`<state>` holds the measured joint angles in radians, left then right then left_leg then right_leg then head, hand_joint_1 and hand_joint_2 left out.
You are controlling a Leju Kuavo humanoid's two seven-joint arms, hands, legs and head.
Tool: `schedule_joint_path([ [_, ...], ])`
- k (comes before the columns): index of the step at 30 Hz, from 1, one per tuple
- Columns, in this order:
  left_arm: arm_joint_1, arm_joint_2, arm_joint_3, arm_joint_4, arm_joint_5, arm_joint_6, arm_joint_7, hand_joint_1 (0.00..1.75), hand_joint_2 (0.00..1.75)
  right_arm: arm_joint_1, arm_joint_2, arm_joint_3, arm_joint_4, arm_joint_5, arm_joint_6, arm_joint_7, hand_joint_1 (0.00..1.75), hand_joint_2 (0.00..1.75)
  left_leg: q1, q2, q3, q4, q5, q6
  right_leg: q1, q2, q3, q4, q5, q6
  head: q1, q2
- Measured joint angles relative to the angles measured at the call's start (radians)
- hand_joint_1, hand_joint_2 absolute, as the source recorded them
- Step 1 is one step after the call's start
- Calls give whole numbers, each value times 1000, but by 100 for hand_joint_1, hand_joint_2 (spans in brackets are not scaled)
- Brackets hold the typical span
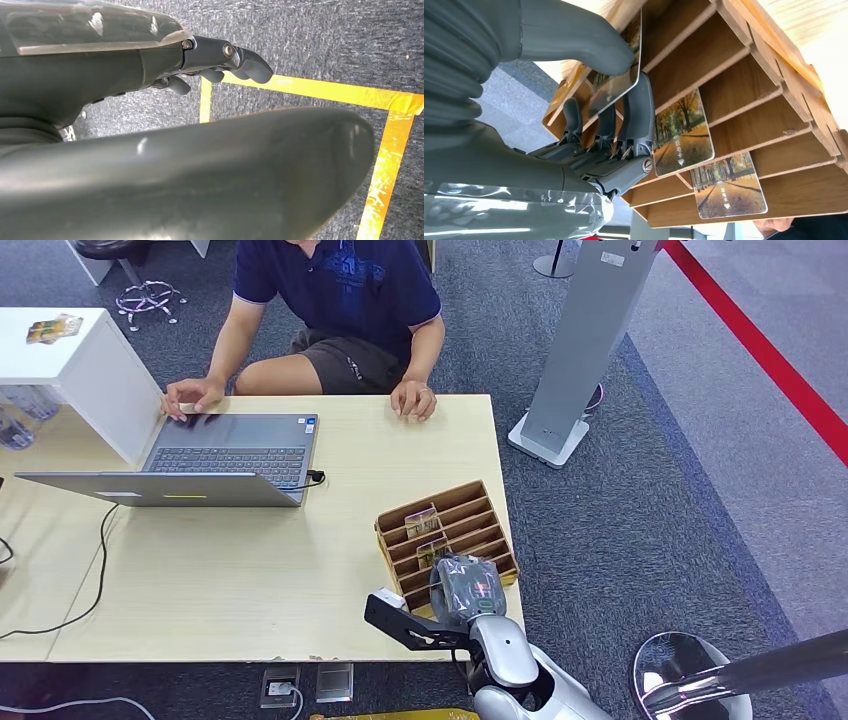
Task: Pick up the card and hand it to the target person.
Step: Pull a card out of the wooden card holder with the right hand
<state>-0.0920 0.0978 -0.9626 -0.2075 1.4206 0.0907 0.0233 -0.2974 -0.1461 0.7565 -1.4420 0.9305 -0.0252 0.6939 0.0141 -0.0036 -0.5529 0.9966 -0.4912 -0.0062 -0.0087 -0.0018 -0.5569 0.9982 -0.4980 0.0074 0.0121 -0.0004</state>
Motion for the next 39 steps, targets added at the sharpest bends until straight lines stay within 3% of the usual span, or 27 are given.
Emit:
schedule_joint_path([
  [16, 0, 6, -9, 0, -10, -6, 0, 0, 0, 13, 2, -15, -7, 14, 3, 0, 141, 175, 0, 0, 1, 0, 0, 0, 0, 0, 1, 0, 0, 0, 0, 0],
  [39, 0, 12, -15, 0, -11, -5, 0, 0, 0, 0, -5, -9, -49, -16, -36, -3, 141, 175, 0, 0, 1, 0, 0, 0, 0, 0, 1, 0, 0, 0, 0, 0],
])
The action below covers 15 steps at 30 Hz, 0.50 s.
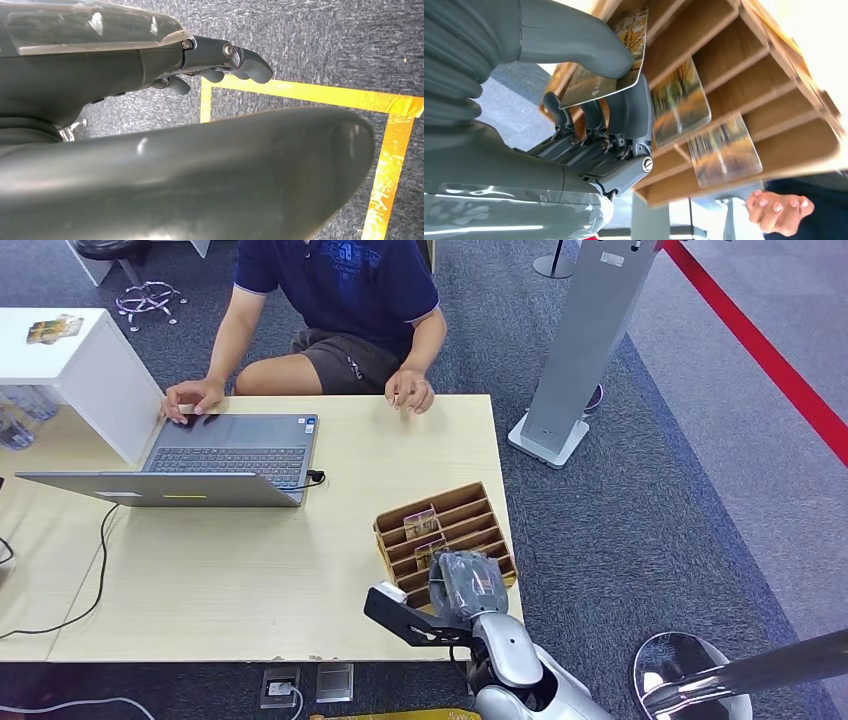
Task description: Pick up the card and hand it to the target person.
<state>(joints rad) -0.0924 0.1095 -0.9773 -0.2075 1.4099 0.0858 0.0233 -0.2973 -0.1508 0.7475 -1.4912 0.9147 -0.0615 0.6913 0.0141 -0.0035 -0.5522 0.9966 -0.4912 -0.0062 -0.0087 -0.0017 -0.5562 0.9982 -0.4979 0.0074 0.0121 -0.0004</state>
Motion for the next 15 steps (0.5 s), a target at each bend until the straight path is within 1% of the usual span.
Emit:
schedule_joint_path([
  [6, 0, 0, 0, 0, 4, 0, -1, 0, 0, -61, -9, 16, -80, 27, -33, -24, 141, 175, 0, 0, 0, 0, 0, 0, 0, 0, 0, 0, 0, 0, -1, 0],
  [12, 0, 0, 0, 0, 4, 0, -9, 0, 0, -158, -14, 31, -139, 29, -16, -40, 141, 175, 0, 0, 0, 0, 0, 0, 0, 0, 0, 0, 0, 0, 0, 0],
  [15, 0, 0, 0, 0, 0, -1, -10, 0, 0, -201, -13, 41, -148, 27, -21, -63, 141, 175, 0, 0, 0, 0, 0, 0, 0, 0, 0, 1, 0, 0, 0, 0],
])
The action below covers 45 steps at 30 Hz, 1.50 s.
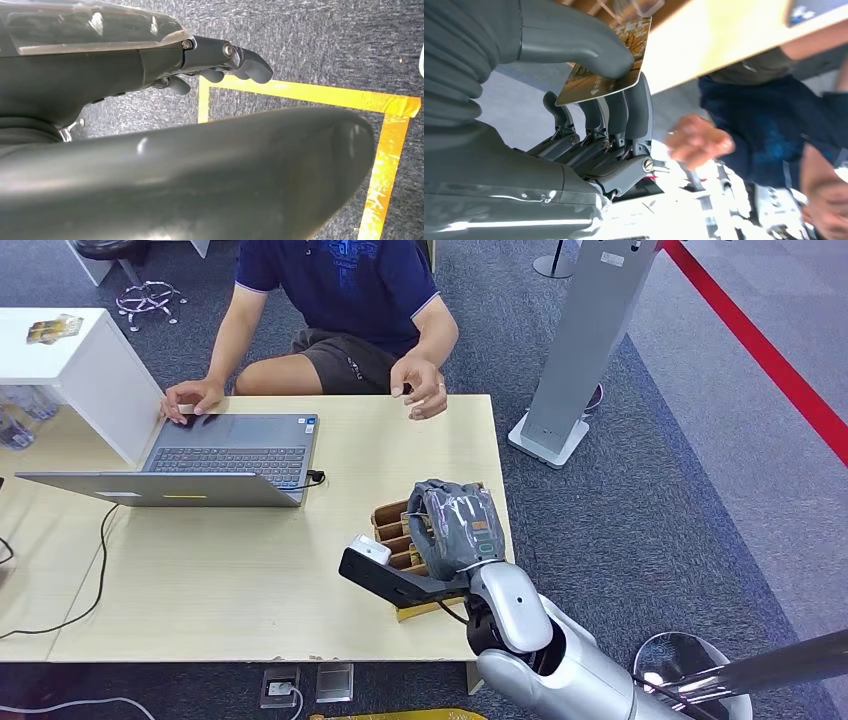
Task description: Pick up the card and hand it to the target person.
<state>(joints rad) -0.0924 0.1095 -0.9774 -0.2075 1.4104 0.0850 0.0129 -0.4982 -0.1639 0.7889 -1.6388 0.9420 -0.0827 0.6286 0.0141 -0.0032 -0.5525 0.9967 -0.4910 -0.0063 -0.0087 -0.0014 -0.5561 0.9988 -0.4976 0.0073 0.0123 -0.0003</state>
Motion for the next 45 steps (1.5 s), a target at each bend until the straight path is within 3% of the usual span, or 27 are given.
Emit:
schedule_joint_path([
  [6, -2, 0, -1, 0, -22, -7, -4, 0, 0, -126, 42, 26, 83, -11, -72, -137, 141, 175, 0, 0, 0, 0, 0, 0, 0, 0, 0, 0, 0, 0, 0, 0],
  [11, -6, -1, -9, 0, -31, -11, -13, 0, 0, -237, 119, 50, 286, 11, -194, -261, 141, 175, 0, -1, -1, 0, 1, 0, 0, -1, 0, 1, 0, 0, -1, 0],
  [23, -6, -2, -18, 0, -23, -2, -7, 0, 0, -357, 257, 92, 696, 36, -291, -354, 141, 175, 0, -1, -1, 0, 1, 0, 0, -1, -1, 1, 0, 0, 0, 0],
  [27, -6, -4, -18, 0, -16, 6, 0, 0, 0, -358, 281, 101, 772, 35, -294, -361, 0, 175, 0, -1, 0, 0, 1, 0, 0, -1, -1, 1, 0, 0, -1, 0],
  [45, -5, -6, -30, 0, -9, 1, -26, 0, 0, -359, 288, 91, 865, 7, -321, -356, 0, 175, 0, -1, 1, 0, 1, 0, 0, 0, -1, 1, 0, 0, 0, 0],
])
